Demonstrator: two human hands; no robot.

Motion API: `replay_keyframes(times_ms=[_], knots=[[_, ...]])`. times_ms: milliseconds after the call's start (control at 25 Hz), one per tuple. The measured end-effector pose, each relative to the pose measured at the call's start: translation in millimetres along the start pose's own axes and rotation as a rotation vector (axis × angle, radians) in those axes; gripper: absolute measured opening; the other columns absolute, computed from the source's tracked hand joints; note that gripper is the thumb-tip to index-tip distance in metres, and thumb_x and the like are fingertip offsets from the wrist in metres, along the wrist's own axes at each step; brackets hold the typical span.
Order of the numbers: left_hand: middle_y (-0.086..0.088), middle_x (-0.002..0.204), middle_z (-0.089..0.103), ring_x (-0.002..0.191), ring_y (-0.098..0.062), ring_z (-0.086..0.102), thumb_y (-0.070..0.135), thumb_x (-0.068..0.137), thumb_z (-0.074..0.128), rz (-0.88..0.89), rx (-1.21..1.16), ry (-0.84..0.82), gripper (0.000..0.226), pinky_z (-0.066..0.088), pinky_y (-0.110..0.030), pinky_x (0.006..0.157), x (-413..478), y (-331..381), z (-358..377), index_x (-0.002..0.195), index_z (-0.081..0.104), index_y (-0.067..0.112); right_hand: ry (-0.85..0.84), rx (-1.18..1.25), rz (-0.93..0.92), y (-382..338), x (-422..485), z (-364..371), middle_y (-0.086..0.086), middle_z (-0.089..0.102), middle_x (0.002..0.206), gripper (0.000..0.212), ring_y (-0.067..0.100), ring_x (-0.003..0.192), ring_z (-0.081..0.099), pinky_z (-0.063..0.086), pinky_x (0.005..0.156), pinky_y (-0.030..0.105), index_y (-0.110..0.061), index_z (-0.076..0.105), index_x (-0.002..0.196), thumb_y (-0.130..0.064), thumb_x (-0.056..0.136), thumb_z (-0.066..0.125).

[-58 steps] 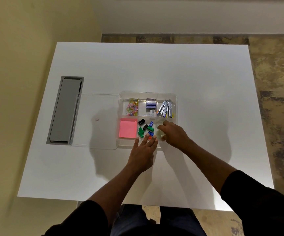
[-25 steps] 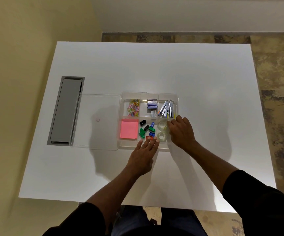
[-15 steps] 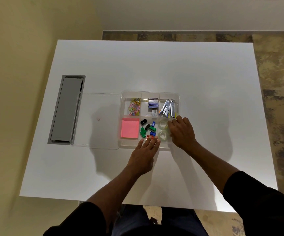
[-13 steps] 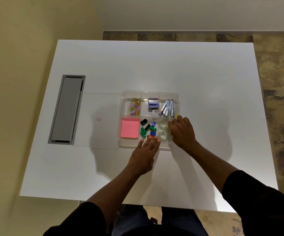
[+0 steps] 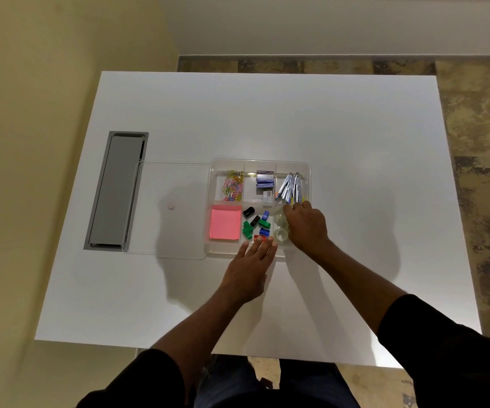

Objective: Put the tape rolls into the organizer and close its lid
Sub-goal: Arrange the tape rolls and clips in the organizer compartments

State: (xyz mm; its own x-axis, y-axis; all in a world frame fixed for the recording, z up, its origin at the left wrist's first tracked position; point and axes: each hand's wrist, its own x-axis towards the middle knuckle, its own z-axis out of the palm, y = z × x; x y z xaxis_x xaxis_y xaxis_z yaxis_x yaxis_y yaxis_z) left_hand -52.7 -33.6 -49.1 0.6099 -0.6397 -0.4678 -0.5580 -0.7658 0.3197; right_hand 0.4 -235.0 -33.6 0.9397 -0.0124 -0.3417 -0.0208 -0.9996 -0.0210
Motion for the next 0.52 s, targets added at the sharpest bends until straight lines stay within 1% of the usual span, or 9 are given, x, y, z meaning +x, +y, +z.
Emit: replay_keyframes(times_ms=[80, 160, 240, 280, 320, 360, 400, 480, 520], knots=[[-0.009, 0.182, 0.009, 0.17, -0.03, 0.005, 0.018, 0.104, 0.063, -0.006, -0.021, 0.007, 0.086, 0.006, -0.051, 0.136, 0, 1, -2, 0.172, 0.01, 0.017, 0.022, 0.051, 0.006, -1, -1, 3, 0.015, 0.073, 0.13, 0.042, 0.029, 0.117, 0.07, 0.061, 0.091, 0.038, -0.009, 0.061, 0.138, -0.025, 0.101, 0.073], [-0.014, 0.178, 0.026, 0.167, -0.033, 0.021, 0.017, 0.104, 0.062, -0.027, -0.043, 0.059, 0.074, 0.021, -0.051, 0.137, 1, 6, -6, 0.169, 0.025, 0.015, 0.049, 0.116, 0.022, 0, -3, 5, 0.015, 0.073, 0.131, 0.04, 0.03, 0.116, 0.071, 0.062, 0.093, 0.038, -0.008, 0.061, 0.14, -0.02, 0.103, 0.07], [-0.017, 0.163, 0.049, 0.154, -0.036, 0.045, 0.018, 0.104, 0.061, -0.057, -0.017, 0.157, 0.057, 0.041, -0.047, 0.127, 4, 11, -11, 0.159, 0.045, 0.013, 0.088, 0.183, 0.048, 1, -5, 5, 0.016, 0.075, 0.128, 0.036, 0.031, 0.113, 0.071, 0.062, 0.091, 0.04, -0.008, 0.063, 0.138, -0.011, 0.102, 0.067], [-0.016, 0.152, 0.056, 0.143, -0.035, 0.054, 0.02, 0.104, 0.06, -0.066, 0.012, 0.203, 0.05, 0.048, -0.045, 0.117, 7, 13, -14, 0.153, 0.052, 0.013, 0.108, 0.195, 0.066, 3, -6, 5, 0.015, 0.076, 0.126, 0.034, 0.032, 0.111, 0.071, 0.062, 0.089, 0.041, -0.008, 0.066, 0.135, -0.008, 0.101, 0.066], [-0.014, 0.146, 0.058, 0.136, -0.034, 0.057, 0.026, 0.104, 0.059, -0.071, 0.034, 0.242, 0.047, 0.05, -0.044, 0.109, 10, 15, -17, 0.149, 0.055, 0.014, 0.13, 0.178, 0.081, 5, -7, 5, 0.014, 0.076, 0.124, 0.031, 0.031, 0.109, 0.069, 0.06, 0.087, 0.041, -0.009, 0.069, 0.131, -0.007, 0.101, 0.065], [-0.014, 0.148, 0.057, 0.138, -0.035, 0.056, 0.034, 0.104, 0.059, -0.077, 0.047, 0.269, 0.048, 0.049, -0.046, 0.108, 14, 18, -19, 0.148, 0.055, 0.016, 0.156, 0.152, 0.091, 9, -8, 5, 0.013, 0.076, 0.124, 0.028, 0.03, 0.109, 0.067, 0.057, 0.086, 0.04, -0.011, 0.071, 0.128, -0.009, 0.101, 0.065], [-0.017, 0.157, 0.051, 0.147, -0.038, 0.049, 0.044, 0.102, 0.058, -0.088, 0.052, 0.28, 0.053, 0.045, -0.05, 0.114, 18, 20, -21, 0.149, 0.055, 0.018, 0.184, 0.144, 0.097, 13, -10, 6, 0.012, 0.074, 0.127, 0.026, 0.03, 0.113, 0.065, 0.054, 0.088, 0.04, -0.013, 0.073, 0.126, -0.014, 0.101, 0.066], [-0.02, 0.178, 0.022, 0.166, -0.042, 0.018, 0.062, 0.099, 0.055, -0.095, 0.061, 0.28, 0.063, 0.025, -0.062, 0.129, 27, 23, -22, 0.15, 0.054, 0.025, 0.213, 0.175, 0.095, 21, -15, 10, 0.014, 0.064, 0.144, 0.029, 0.033, 0.133, 0.058, 0.05, 0.101, 0.046, -0.02, 0.074, 0.126, -0.027, 0.098, 0.071], [-0.019, 0.181, 0.006, 0.169, -0.041, 0.001, 0.068, 0.098, 0.052, -0.086, 0.082, 0.272, 0.066, 0.014, -0.065, 0.132, 32, 23, -20, 0.15, 0.055, 0.027, 0.206, 0.183, 0.09, 25, -18, 11, 0.015, 0.055, 0.155, 0.031, 0.035, 0.146, 0.049, 0.046, 0.111, 0.05, -0.025, 0.073, 0.127, -0.033, 0.097, 0.072]])
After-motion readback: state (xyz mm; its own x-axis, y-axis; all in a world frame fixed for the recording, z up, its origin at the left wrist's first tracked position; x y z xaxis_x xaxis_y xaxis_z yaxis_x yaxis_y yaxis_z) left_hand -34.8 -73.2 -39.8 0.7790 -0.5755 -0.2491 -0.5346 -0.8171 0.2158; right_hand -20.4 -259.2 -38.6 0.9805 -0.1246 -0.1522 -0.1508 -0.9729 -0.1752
